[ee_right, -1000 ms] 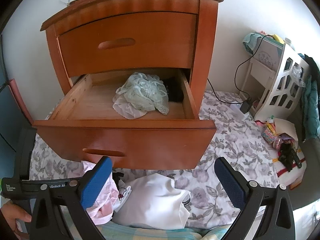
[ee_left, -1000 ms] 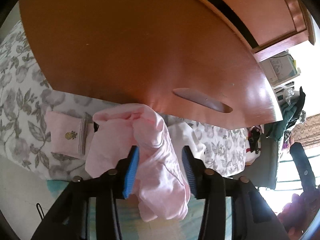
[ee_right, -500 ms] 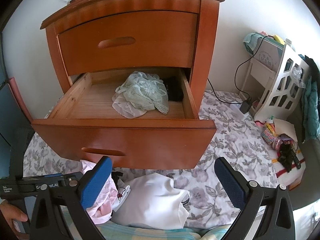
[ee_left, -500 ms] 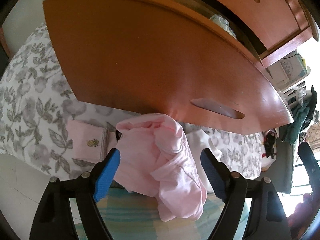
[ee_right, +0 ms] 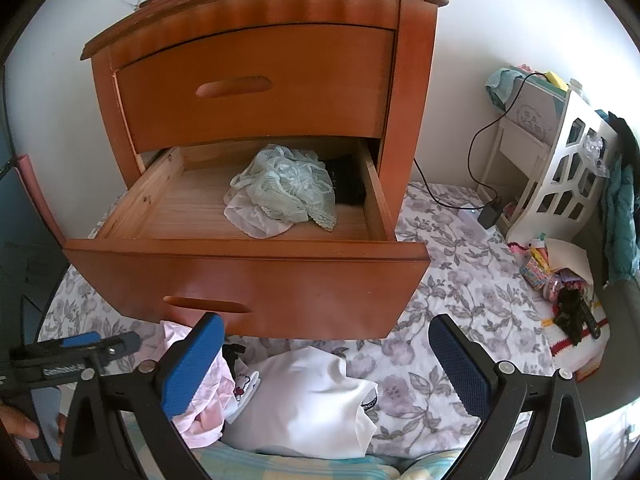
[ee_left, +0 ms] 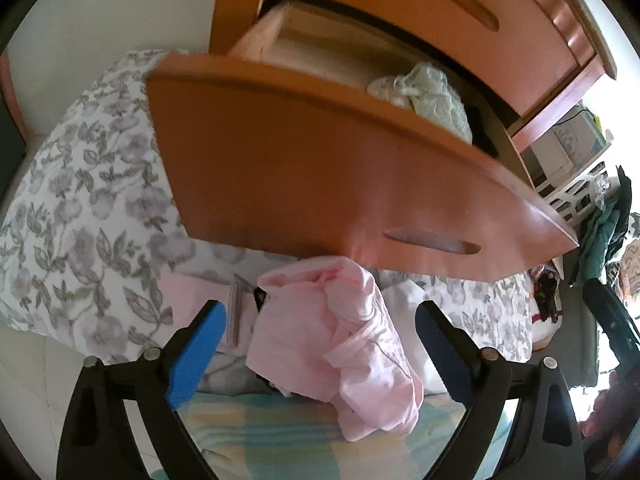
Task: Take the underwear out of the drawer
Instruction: 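Move the left gripper back into the drawer toward the pale green lace cloth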
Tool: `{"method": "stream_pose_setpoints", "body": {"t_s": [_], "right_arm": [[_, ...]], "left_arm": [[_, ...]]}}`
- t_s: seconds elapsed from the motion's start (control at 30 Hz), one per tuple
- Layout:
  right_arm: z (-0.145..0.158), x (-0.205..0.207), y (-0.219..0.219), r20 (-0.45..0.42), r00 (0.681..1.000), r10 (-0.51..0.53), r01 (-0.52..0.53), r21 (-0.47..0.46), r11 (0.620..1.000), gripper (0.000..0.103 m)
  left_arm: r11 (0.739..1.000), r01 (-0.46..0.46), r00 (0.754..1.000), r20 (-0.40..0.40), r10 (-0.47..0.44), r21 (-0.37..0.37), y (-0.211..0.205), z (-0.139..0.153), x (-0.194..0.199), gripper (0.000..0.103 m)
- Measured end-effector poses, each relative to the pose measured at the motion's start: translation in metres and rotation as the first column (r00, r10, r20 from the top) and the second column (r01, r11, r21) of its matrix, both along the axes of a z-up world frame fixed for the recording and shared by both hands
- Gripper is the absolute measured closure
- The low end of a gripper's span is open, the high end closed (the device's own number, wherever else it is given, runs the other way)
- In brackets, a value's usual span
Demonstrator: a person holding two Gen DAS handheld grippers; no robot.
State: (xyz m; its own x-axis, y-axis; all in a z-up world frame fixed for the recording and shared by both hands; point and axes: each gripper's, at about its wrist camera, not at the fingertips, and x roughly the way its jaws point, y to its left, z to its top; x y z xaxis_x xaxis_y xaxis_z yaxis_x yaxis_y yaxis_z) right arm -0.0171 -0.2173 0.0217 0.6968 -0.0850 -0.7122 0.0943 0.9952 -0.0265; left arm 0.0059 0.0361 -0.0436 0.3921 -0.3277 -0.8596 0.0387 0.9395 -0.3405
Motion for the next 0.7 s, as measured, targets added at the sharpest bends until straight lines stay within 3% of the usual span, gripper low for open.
{"method": "stream_pose_setpoints", "body": {"t_s": [0.3,0.7], "right_arm": [[0.000,0.001,0.002,0.002,1.000,0.005,-0.005,-0.005,1.000,0.000],[0.006,0.014,-0.001,0.023,1.000,-0.003,0.004,-0.021,1.000,0.000]], "left_arm": [[0.999,0.049,0.993,0.107,-0.049,-0.001,0.007,0.033,-0.006,0.007],[0.995,0.095,0.949,0.301,-0.090,-0.003,0.015,0.086,-0.009,0.007]]}}
